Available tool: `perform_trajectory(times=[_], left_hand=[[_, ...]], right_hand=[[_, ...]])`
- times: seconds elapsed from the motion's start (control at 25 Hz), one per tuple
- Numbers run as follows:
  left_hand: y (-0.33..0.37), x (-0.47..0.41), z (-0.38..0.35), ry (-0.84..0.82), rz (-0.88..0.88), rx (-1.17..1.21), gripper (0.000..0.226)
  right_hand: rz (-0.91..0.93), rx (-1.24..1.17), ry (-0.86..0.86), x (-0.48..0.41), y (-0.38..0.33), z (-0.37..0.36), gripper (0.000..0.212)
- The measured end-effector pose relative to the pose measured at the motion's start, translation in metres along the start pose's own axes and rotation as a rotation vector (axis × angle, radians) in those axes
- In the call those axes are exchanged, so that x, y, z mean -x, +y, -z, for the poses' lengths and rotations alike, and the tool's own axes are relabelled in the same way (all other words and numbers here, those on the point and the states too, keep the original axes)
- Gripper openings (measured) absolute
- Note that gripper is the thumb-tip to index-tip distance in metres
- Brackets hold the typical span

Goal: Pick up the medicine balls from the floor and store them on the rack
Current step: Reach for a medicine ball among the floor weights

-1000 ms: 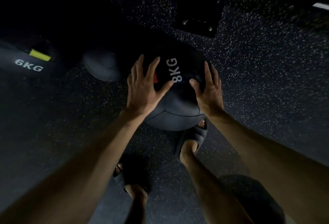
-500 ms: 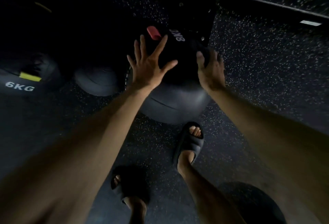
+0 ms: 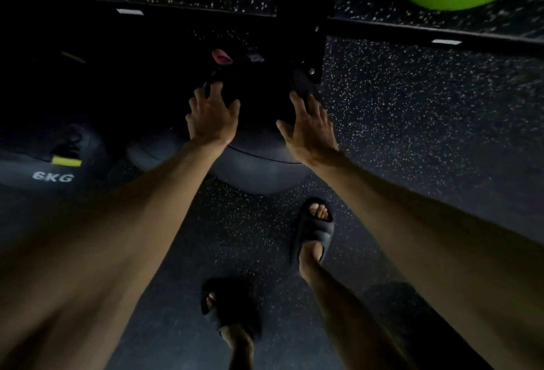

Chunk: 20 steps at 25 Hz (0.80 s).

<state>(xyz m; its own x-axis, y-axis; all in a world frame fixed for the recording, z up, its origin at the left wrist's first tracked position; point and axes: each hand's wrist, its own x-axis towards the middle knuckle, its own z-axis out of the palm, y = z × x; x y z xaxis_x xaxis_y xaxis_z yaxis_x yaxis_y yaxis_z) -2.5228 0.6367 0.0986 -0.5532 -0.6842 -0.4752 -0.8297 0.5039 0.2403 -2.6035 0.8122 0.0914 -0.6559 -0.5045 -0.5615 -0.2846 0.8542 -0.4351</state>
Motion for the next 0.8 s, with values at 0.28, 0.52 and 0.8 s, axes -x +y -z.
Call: perform_trajectory(times=[0.28,0.52,0.8], left_hand=[[0.054,0.128,0.088,-0.280,-0.320,-0.212,0.034],[0.049,0.253,0.146,-0.500,-0.634,-0.355,0.027],[0.035,0.429,0.183,-0.649,-0.951,-0.561,0.030]], right_hand=[[-0.219,-0.182,-0.065,0.148,-0.036,0.090,0.037],[-0.465,-0.277,0.082,0.343,-0.050,0.101,0.031],[-0.760,-0.499,0.248,0.568,-0.084,0.080,0.027]])
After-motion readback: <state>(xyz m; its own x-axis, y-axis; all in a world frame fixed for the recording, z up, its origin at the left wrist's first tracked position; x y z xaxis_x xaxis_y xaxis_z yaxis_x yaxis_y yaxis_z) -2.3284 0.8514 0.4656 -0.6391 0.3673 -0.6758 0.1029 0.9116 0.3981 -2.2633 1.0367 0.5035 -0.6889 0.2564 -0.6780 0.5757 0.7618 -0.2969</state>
